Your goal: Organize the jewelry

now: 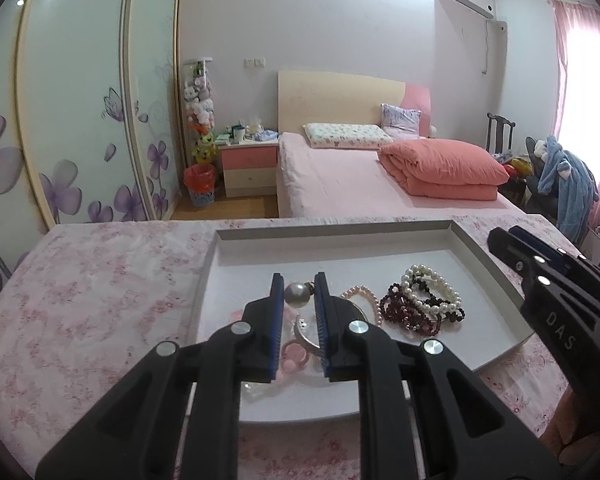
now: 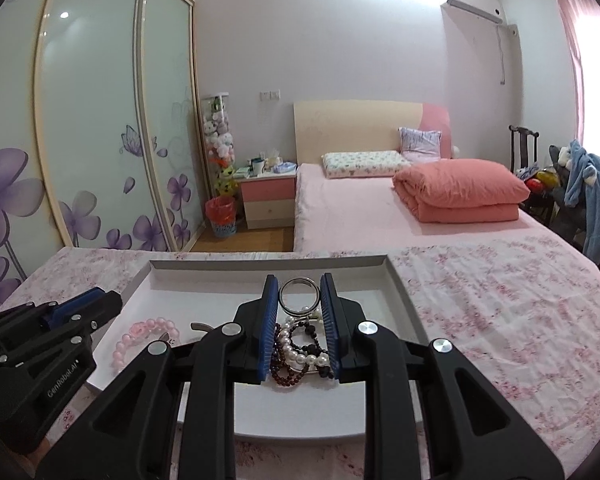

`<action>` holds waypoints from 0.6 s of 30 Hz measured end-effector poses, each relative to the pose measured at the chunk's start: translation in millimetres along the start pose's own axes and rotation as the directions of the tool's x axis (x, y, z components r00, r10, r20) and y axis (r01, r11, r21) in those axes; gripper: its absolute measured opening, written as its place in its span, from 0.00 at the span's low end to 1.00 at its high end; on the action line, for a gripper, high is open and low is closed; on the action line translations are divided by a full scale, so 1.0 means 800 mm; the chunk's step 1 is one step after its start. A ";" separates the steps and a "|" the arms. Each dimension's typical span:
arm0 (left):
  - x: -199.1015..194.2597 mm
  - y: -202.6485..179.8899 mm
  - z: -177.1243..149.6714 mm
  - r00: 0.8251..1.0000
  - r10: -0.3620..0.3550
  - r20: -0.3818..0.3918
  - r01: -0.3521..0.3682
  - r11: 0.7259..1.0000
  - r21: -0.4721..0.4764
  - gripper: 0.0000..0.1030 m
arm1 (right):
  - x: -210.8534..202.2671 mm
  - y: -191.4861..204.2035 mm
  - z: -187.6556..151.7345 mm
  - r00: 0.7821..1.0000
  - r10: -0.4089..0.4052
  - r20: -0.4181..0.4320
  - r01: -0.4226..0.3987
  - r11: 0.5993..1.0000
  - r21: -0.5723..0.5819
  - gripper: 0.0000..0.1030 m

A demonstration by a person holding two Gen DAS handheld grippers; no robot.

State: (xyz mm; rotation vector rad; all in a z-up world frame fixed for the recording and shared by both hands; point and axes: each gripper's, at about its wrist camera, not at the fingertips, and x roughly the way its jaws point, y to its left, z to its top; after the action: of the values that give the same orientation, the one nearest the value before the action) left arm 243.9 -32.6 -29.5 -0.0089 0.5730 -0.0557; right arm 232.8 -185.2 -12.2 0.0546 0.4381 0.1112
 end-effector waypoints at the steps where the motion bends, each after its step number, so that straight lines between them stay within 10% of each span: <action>1: 0.003 -0.001 0.000 1.000 -0.003 -0.004 0.003 1.000 -0.001 0.16 | 0.003 0.000 -0.001 1.000 0.003 -0.006 -0.003 1.000 0.003 0.22; 7: 0.016 -0.003 -0.002 0.999 -0.026 -0.032 0.026 1.000 -0.010 0.18 | 0.021 -0.009 -0.001 0.997 0.052 -0.061 -0.048 0.997 0.057 0.23; 11: 0.012 0.010 -0.001 0.999 -0.018 -0.034 0.017 0.999 -0.035 0.32 | 0.016 -0.025 0.000 0.996 0.068 -0.054 -0.062 0.992 0.111 0.48; 18: -0.014 0.062 0.007 1.000 0.020 -0.014 -0.021 0.990 -0.140 0.39 | -0.008 -0.054 0.006 0.998 0.052 -0.032 -0.045 0.981 0.189 0.48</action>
State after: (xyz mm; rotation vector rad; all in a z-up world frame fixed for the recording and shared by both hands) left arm 239.6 17.6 -20.1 -0.1393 0.5882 0.0046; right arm 233.6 -229.2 -8.3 0.2495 0.4838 0.1191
